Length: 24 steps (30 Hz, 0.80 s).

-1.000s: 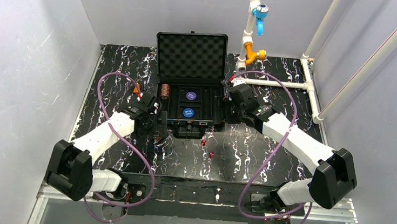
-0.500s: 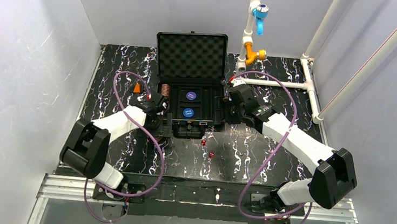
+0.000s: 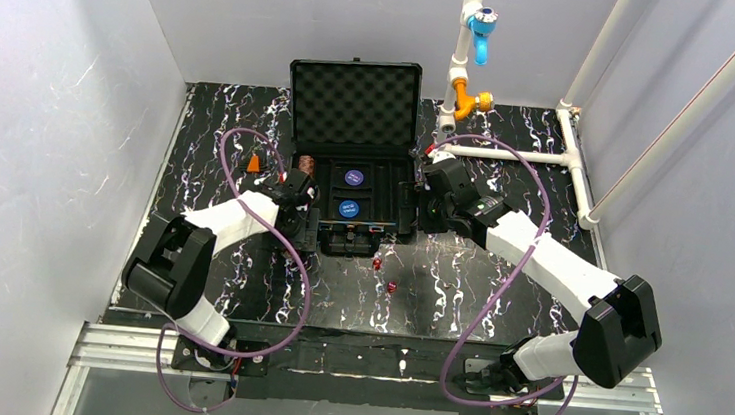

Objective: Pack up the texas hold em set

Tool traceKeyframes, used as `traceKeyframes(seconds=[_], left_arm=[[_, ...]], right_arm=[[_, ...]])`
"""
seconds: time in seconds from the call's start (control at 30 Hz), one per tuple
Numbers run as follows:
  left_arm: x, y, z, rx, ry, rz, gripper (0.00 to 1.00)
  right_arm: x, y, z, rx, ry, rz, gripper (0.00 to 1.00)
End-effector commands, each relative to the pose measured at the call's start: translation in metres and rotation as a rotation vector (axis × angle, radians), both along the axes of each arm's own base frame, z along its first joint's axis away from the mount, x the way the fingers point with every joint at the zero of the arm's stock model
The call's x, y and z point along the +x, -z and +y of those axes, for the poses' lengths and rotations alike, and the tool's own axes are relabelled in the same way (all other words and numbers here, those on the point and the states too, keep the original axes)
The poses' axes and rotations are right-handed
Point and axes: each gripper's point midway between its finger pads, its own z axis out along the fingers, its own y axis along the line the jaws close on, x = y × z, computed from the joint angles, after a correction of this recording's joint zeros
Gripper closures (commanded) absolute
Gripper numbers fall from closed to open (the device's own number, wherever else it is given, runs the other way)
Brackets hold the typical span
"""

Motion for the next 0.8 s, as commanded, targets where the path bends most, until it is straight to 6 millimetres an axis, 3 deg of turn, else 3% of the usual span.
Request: traceKeyframes(seconds=[0.0,0.27,0.43,0.57,0.63,0.77], left_arm=[[-0.009,0.007,-0.016,-0.051,0.011,0.040,0.33],[-0.040,0.004,-0.035,-0.060,-0.038,0.115,0.36],[-0.051,0.006,-0.037,-0.037,-0.057,0.146,0.35],[-0.043,0.005,-0.026,0.033,-0.046,0.121,0.29],[-0.028,-0.005,-0.018,0.095,-0.111,0.055,0.24],[-0.002,-0.020,-0.021,0.083,-0.243,-0.050,0.20]], right_arm=[[0.004,-0.004,-0.007,-0.013,0.016,-0.025,0.00],[0.006,0.002,-0.007,-0.023,0.020,-0.017,0.00],[0.008,0.003,-0.004,-0.020,0.014,-0.009,0.00],[0.008,0.003,-0.001,-0.018,0.004,-0.005,0.00],[0.009,0.000,0.000,-0.015,0.000,-0.006,0.00],[0.006,-0.001,-0.001,-0.015,-0.007,-0.003,0.00]])
